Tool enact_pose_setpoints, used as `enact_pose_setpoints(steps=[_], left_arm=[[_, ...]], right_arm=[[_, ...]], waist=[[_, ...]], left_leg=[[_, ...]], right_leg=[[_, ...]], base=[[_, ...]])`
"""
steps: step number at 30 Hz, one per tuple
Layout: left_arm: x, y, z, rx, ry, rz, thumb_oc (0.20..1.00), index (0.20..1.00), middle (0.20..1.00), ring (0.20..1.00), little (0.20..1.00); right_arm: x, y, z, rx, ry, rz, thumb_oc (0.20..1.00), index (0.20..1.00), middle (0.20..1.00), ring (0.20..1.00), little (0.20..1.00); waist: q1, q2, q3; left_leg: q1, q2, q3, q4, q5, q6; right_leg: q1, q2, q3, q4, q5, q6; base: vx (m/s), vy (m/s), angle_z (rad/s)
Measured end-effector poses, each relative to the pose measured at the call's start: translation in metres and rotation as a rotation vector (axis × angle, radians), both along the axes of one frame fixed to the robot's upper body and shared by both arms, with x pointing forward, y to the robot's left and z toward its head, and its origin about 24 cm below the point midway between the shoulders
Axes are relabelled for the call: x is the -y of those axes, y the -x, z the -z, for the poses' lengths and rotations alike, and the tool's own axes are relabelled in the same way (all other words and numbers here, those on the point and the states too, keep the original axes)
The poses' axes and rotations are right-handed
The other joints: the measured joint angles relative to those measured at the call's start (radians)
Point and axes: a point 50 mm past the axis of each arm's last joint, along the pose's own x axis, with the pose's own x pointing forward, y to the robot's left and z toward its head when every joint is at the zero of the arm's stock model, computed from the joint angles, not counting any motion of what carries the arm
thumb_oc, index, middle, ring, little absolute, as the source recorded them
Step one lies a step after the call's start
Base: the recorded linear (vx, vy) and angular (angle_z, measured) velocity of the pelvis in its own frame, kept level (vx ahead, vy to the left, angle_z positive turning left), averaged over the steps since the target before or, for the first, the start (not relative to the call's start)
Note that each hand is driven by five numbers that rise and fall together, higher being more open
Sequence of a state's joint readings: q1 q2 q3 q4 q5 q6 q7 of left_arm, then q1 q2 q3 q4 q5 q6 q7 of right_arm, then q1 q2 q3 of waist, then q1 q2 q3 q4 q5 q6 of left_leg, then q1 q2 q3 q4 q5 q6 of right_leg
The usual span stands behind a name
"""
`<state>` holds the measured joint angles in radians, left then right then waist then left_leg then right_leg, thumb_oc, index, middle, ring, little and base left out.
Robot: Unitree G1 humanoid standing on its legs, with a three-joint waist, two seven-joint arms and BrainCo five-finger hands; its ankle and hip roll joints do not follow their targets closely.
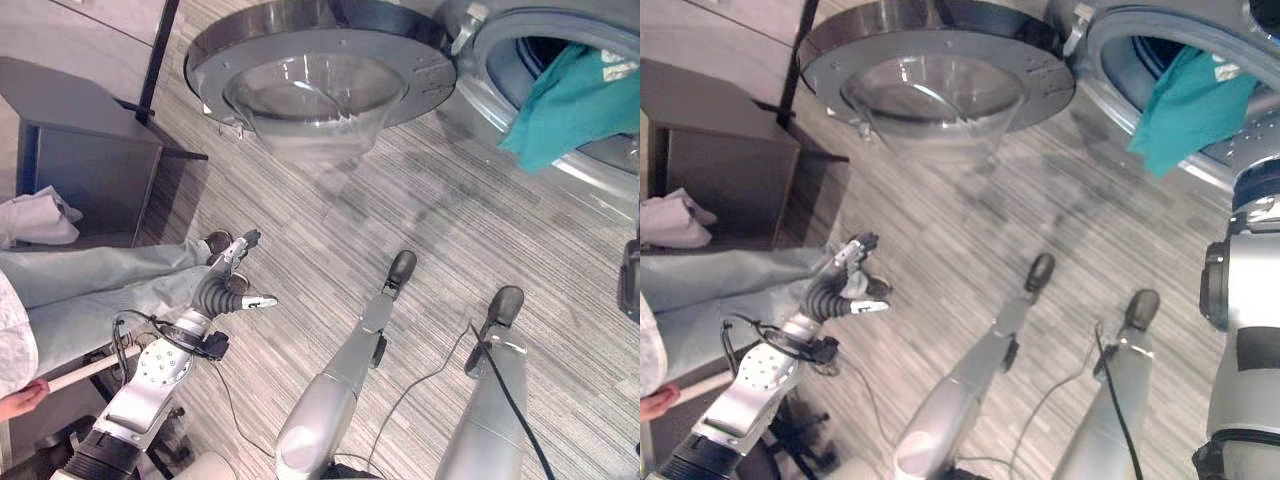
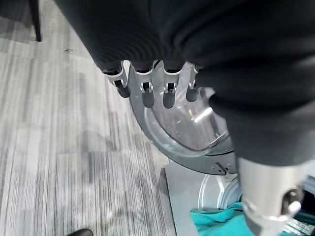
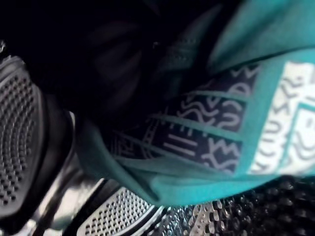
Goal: Grab the laundry basket,head to the washer,open it,put in the laundry and shut it.
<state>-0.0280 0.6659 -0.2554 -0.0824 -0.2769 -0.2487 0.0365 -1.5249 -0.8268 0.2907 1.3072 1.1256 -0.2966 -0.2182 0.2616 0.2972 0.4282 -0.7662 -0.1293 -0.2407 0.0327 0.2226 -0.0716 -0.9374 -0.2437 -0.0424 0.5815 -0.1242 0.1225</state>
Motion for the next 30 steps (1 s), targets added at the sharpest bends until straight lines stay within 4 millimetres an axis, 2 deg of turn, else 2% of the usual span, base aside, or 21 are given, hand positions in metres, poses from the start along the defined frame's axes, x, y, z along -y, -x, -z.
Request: enact_pose_setpoints(steps=[6, 8, 10, 15, 16, 17, 18, 19, 21, 23, 25, 26, 27, 28, 29, 30], left_arm=[[-0.001, 0.003, -0.004, 0.015, 0.007, -0.004, 1.000, 1.000, 1.000, 1.000, 1.000], [-0.010, 0.005, -0.005, 0.019, 0.027, -0.049, 1.000, 1.000, 1.000, 1.000, 1.000], [-0.015, 0.005, -0.005, 0.017, 0.041, -0.081, 1.000, 1.000, 1.000, 1.000, 1.000], [-0.014, 0.004, -0.012, 0.049, 0.055, -0.095, 1.000, 1.000, 1.000, 1.000, 1.000], [-0.015, 0.005, -0.013, 0.054, 0.048, -0.092, 1.000, 1.000, 1.000, 1.000, 1.000], [-0.015, 0.005, -0.016, 0.057, 0.047, -0.087, 1.000, 1.000, 1.000, 1.000, 1.000], [-0.016, 0.005, -0.017, 0.056, 0.057, -0.085, 1.000, 1.000, 1.000, 1.000, 1.000], [-0.017, 0.005, -0.018, 0.057, 0.055, -0.083, 1.000, 1.000, 1.000, 1.000, 1.000], [-0.019, 0.006, -0.019, 0.046, 0.007, -0.060, 1.000, 1.000, 1.000, 1.000, 1.000], [-0.018, 0.008, -0.024, 0.059, -0.004, -0.047, 1.000, 1.000, 1.000, 1.000, 1.000], [-0.014, 0.010, -0.031, 0.081, -0.010, -0.010, 1.000, 1.000, 1.000, 1.000, 1.000], [-0.011, 0.010, -0.030, 0.077, -0.005, 0.002, 1.000, 1.000, 1.000, 1.000, 1.000], [-0.011, 0.010, -0.029, 0.073, -0.006, 0.010, 1.000, 1.000, 1.000, 1.000, 1.000], [-0.012, 0.010, -0.030, 0.074, -0.013, 0.010, 1.000, 1.000, 1.000, 1.000, 1.000], [-0.013, 0.011, -0.028, 0.065, -0.016, 0.008, 1.000, 1.000, 1.000, 1.000, 1.000], [-0.013, 0.012, -0.025, 0.050, -0.019, 0.007, 1.000, 1.000, 1.000, 1.000, 1.000]], right_arm=[[-0.008, -0.001, -0.010, 0.011, 0.027, -0.009, 0.200, 0.200, 0.200, 0.200, 0.200], [-0.019, 0.002, -0.024, 0.070, 0.054, -0.018, 0.200, 0.200, 0.200, 0.200, 0.200], [-0.028, 0.009, -0.042, 0.128, 0.113, 0.021, 0.200, 0.200, 0.200, 0.200, 0.200], [-0.016, 0.017, -0.045, 0.078, 0.001, 0.233, 0.213, 0.213, 0.213, 0.213, 0.213], [-0.016, 0.016, -0.042, 0.050, 0.006, 0.251, 0.718, 0.718, 0.718, 0.718, 0.718], [-0.013, 0.013, -0.037, -0.025, 0.062, 0.293, 0.718, 0.718, 0.718, 0.718, 0.718], [-0.011, 0.011, -0.034, -0.089, 0.071, 0.312, 1.000, 1.000, 1.000, 1.000, 1.000], [-0.003, 0.005, -0.016, -0.260, 0.150, 0.316, 1.000, 1.000, 1.000, 1.000, 1.000], [0.003, 0.000, -0.003, -0.476, 0.265, 0.266, 1.000, 1.000, 1.000, 1.000, 1.000], [-0.002, -0.003, -0.005, -0.486, 0.299, 0.212, 1.000, 1.000, 1.000, 1.000, 1.000], [-0.013, -0.007, -0.013, -0.468, 0.354, 0.147, 1.000, 1.000, 1.000, 1.000, 1.000], [-0.016, -0.009, -0.014, -0.463, 0.355, 0.120, 1.000, 1.000, 1.000, 1.000, 1.000], [-0.015, -0.010, -0.011, -0.478, 0.360, 0.103, 1.000, 1.000, 1.000, 1.000, 1.000], [-0.011, -0.009, -0.008, -0.512, 0.377, 0.107, 1.000, 1.000, 1.000, 1.000, 1.000], [-0.010, -0.008, -0.007, -0.537, 0.396, 0.111, 1.000, 1.000, 1.000, 1.000, 1.000], [-0.012, -0.009, -0.008, -0.543, 0.426, 0.103, 1.000, 1.000, 1.000, 1.000, 1.000]], waist=[[-0.017, -0.018, 0.013], [-0.038, -0.041, 0.030], [-0.046, -0.045, 0.033], [-0.052, -0.047, 0.035], [-0.052, -0.047, 0.035], [-0.052, -0.047, 0.035], [-0.050, -0.047, 0.035], [-0.047, -0.050, 0.036], [-0.045, -0.060, 0.043], [-0.052, -0.073, 0.053], [-0.057, -0.108, 0.077], [-0.058, -0.109, 0.077], [-0.060, -0.110, 0.078], [-0.065, -0.115, 0.081], [-0.078, -0.118, 0.083], [-0.083, -0.118, 0.083]], left_leg=[[0.001, 0.025, -0.025, -0.057, 0.025, 0.001], [-0.007, 0.028, -0.025, -0.077, 0.031, -0.002], [-0.028, 0.027, -0.025, -0.093, 0.056, -0.001], [-0.032, 0.026, -0.023, -0.119, 0.065, -0.004], [-0.032, 0.025, -0.021, -0.118, 0.066, -0.005], [-0.032, 0.024, -0.022, -0.116, 0.072, -0.007], [-0.032, 0.024, -0.022, -0.114, 0.073, -0.006], [-0.031, 0.023, -0.024, -0.106, 0.074, -0.008], [-0.030, 0.021, -0.023, -0.102, 0.067, -0.012], [-0.059, 0.020, 0.015, -0.057, 0.050, -0.002], [-0.096, 0.025, 0.067, 0.012, 0.019, 0.002], [-0.102, 0.037, 0.077, 0.013, 0.012, 0.009], [-0.109, 0.051, 0.099, 0.020, -0.009, 0.009], [-0.137, 0.067, 0.156, 0.066, -0.057, 0.007], [-0.194, 0.079, 0.204, 0.184, -0.108, 0.056], [-0.217, 0.092, 0.225, 0.234, -0.100, 0.050]], right_leg=[[-0.010, 0.015, -0.026, -0.010, 0.008, -0.017], [-0.029, 0.017, -0.024, -0.011, 0.010, -0.020], [-0.058, 0.017, -0.022, -0.010, 0.014, -0.019], [-0.080, 0.012, -0.017, -0.003, 0.015, -0.018], [-0.082, 0.012, -0.015, -0.001, 0.015, -0.018], [-0.084, 0.010, -0.015, 0.006, 0.014, -0.019], [-0.084, 0.010, -0.017, 0.011, 0.013, -0.019], [-0.083, 0.007, -0.018, 0.025, 0.007, -0.021], [-0.093, 0.002, -0.021, 0.060, -0.009, -0.031], [-0.118, -0.002, -0.015, 0.097, -0.022, -0.042], [-0.149, -0.001, 0.003, 0.144, -0.042, -0.060], [-0.149, 0.004, -0.006, 0.147, -0.043, -0.066], [-0.148, 0.003, -0.020, 0.151, -0.044, -0.074], [-0.154, -0.012, -0.032, 0.153, -0.049, -0.090], [-0.166, -0.026, -0.050, 0.182, -0.068, -0.108], [-0.180, -0.017, -0.044, 0.224, -0.090, -0.105]], base=[[0.03, -0.073, 0.02], [0.01, -0.044, -0.02], [0.02, -0.054, -0.04], [0.02, -0.008, 0.01], [0.00, 0.000, 0.00], [-0.04, -0.038, 0.03], [-0.08, -0.097, 0.09], [-0.08, -0.088, 0.12], [-0.11, -0.076, 0.18], [-0.08, -0.068, 0.14], [-0.03, -0.092, 0.08], [-0.03, -0.122, 0.12], [-0.03, -0.135, 0.28], [0.00, -0.081, 0.41], [0.00, -0.106, 0.35], [0.01, -0.089, 0.22]])
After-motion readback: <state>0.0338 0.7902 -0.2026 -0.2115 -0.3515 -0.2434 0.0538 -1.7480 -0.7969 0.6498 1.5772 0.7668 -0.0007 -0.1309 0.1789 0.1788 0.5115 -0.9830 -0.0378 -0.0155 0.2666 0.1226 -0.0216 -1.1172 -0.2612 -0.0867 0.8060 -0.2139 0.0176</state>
